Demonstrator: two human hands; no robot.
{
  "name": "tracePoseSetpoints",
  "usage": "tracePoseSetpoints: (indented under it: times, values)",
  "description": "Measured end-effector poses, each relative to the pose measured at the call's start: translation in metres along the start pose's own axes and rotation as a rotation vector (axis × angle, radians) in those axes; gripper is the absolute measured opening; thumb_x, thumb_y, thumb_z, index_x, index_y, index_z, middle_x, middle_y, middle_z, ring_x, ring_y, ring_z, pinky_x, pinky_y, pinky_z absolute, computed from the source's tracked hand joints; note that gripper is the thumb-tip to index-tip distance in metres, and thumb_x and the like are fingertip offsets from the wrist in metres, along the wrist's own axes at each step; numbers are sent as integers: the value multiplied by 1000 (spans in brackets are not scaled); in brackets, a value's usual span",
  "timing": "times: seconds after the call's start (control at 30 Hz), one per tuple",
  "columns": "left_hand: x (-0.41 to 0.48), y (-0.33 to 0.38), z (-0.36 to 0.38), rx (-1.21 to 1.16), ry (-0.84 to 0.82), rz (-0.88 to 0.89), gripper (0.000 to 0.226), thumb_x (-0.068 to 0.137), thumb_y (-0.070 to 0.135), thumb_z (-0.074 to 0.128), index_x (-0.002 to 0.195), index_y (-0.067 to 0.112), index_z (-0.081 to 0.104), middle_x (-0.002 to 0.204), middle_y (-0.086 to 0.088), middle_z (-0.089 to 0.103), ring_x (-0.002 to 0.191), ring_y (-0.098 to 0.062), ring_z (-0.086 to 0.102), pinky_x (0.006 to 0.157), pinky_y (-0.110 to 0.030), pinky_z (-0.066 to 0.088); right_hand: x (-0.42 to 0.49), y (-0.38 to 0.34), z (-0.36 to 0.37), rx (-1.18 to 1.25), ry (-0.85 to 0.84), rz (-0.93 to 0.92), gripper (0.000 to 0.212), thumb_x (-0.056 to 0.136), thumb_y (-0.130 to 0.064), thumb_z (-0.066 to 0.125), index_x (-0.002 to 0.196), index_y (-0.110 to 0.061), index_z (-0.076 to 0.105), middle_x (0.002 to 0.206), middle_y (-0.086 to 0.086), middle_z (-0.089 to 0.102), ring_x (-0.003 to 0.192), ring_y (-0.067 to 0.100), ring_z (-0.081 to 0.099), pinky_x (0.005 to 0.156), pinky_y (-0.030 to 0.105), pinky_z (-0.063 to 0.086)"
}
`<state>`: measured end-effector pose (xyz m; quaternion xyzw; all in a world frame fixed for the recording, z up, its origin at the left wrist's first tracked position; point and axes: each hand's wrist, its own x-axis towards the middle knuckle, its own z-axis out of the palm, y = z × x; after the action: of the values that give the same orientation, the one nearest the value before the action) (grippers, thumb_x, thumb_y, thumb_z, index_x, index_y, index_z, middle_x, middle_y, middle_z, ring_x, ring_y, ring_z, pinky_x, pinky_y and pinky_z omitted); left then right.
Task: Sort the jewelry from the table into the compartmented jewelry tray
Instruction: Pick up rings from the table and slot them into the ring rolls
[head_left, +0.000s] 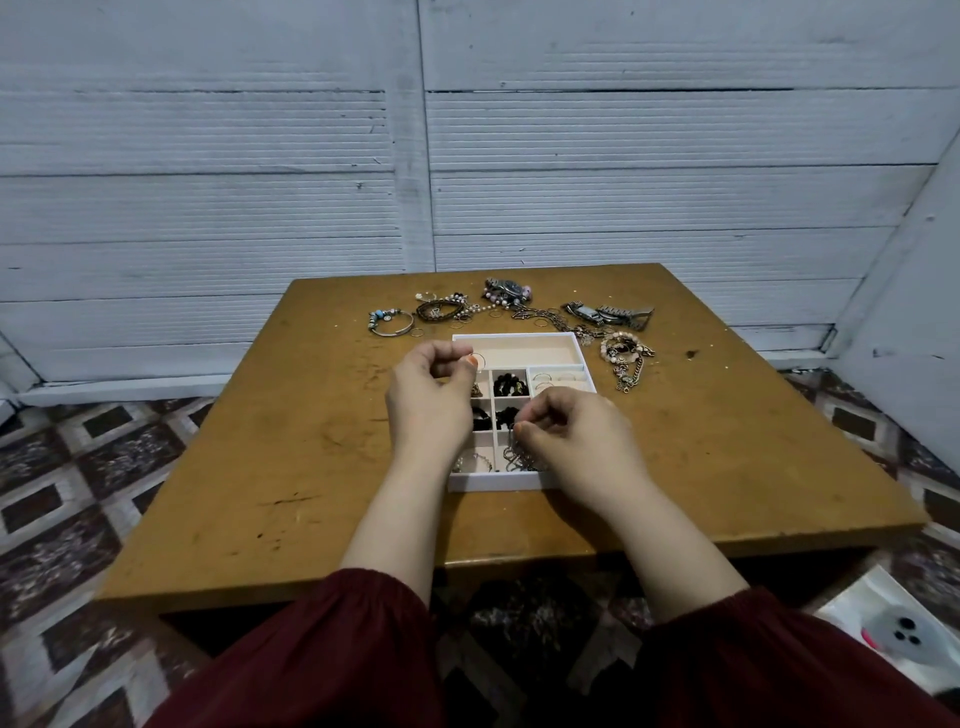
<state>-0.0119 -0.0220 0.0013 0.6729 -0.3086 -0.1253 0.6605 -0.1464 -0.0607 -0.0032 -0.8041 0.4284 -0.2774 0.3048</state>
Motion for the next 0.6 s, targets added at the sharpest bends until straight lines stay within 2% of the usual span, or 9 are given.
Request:
tracePoseSetpoints:
  times: [0.03,0.1,0.23,0.4,0.6]
  values:
    - [0,-2,0,-2,-3,-9,16,84,10,65,79,26,64,70,8,62,66,-10,57,71,-30,51,-2,-1,-1,-101,17,-12,7,79,-39,66,75,-34,65,76,-16,66,93,16,59,90,39,43]
    - [-1,-4,0,-7,-3,-15,18,84,10,65,79,26,64,70,7,62,66,-10,58,71,-31,52,-4,-1,-2,-264,39,-28,8,83,-41,65,82,-34,67,85,-15,59,103,19,46,86,32,33]
    - [-1,-5,-2,4,-4,-2,18,85,9,64,80,26,64,71,8,62,63,-6,56,71,-29,51,-5,-5,-1,-412,18,-14,10,83,-42,63,88,-36,69,99,-8,52,108,22,37,82,33,25]
    - [0,-5,-2,8,-7,-6,19,85,10,65,77,27,63,70,8,62,66,-9,58,74,-34,53,-4,-5,0,-417,7,-35,10,81,-42,66,88,-37,71,106,-6,54,109,23,34,85,35,25]
    - [-2,-4,-2,9,-12,-9,18,85,10,64,78,27,63,71,8,60,68,-10,57,73,-32,52,-1,-3,-1,-325,0,-36,9,80,-38,69,89,-40,69,94,-12,44,108,19,34,79,31,21]
